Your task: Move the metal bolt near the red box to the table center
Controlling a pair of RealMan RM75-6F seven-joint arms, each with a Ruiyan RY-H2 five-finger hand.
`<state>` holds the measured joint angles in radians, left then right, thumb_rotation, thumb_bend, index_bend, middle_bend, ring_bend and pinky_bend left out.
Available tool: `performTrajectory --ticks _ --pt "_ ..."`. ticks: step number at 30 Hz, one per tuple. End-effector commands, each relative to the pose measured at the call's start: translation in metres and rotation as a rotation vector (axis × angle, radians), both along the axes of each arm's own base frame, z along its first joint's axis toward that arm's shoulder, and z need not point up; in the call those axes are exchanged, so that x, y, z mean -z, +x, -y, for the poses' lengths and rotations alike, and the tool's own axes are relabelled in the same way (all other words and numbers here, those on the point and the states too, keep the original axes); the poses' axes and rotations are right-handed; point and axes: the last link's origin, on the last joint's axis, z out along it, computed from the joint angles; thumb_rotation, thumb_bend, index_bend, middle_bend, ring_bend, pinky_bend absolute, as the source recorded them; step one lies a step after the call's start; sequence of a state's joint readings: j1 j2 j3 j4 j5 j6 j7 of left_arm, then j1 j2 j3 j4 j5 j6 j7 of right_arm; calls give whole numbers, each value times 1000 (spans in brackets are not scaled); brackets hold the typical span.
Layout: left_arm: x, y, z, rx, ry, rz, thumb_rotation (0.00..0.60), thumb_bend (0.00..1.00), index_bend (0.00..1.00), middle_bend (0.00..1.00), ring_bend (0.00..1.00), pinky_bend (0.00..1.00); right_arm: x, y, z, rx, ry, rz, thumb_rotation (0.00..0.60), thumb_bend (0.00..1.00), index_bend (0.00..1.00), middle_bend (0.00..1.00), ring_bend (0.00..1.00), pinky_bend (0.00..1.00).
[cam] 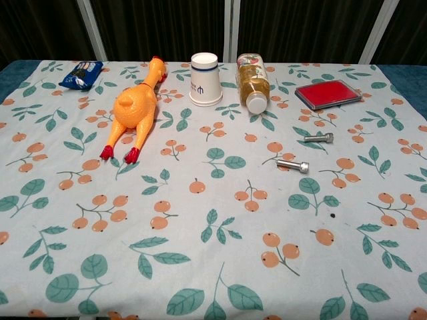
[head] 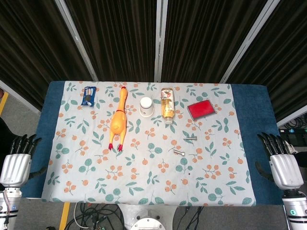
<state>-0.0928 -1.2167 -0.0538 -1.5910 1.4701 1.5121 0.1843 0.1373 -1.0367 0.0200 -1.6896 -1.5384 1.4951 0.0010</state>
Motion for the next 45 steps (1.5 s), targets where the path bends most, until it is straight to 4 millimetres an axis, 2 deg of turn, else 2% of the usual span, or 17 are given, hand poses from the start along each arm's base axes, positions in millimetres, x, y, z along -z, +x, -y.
performTrajectory --ticks 1,7,11,18,23,28,36,45 --pt "0 0 1 -1 2 0 600 58 146 86 0 0 0 -1 -2 -1 -2 1 600 257 20 75 0 0" --pt "-1 0 5 5 10 6 600 58 145 86 0 0 1 1 -3 -10 13 6 600 256 20 86 0 2" --pt "0 0 6 8 9 10 600 57 145 86 0 0 14 10 11 -49 64 17 600 256 56 115 0 31" --pt "-1 -2 10 9 15 21 600 57 146 86 0 0 60 54 69 -126 212 16 600 259 180 169 40 111" --pt "-2 -3 13 7 18 30 600 57 145 86 0 0 99 80 110 -138 267 -77 600 259 258 186 50 121" --pt "-3 -7 16 -4 23 37 600 58 145 86 0 0 134 97 136 -142 270 -195 600 260 329 191 50 121" --pt "-2 -10 18 -7 25 45 600 57 145 86 0 0 180 117 151 -153 266 -368 600 259 385 195 50 121" --pt "-3 -15 22 -19 32 53 600 57 146 86 0 0 211 124 160 -142 274 -449 600 260 419 193 46 122"
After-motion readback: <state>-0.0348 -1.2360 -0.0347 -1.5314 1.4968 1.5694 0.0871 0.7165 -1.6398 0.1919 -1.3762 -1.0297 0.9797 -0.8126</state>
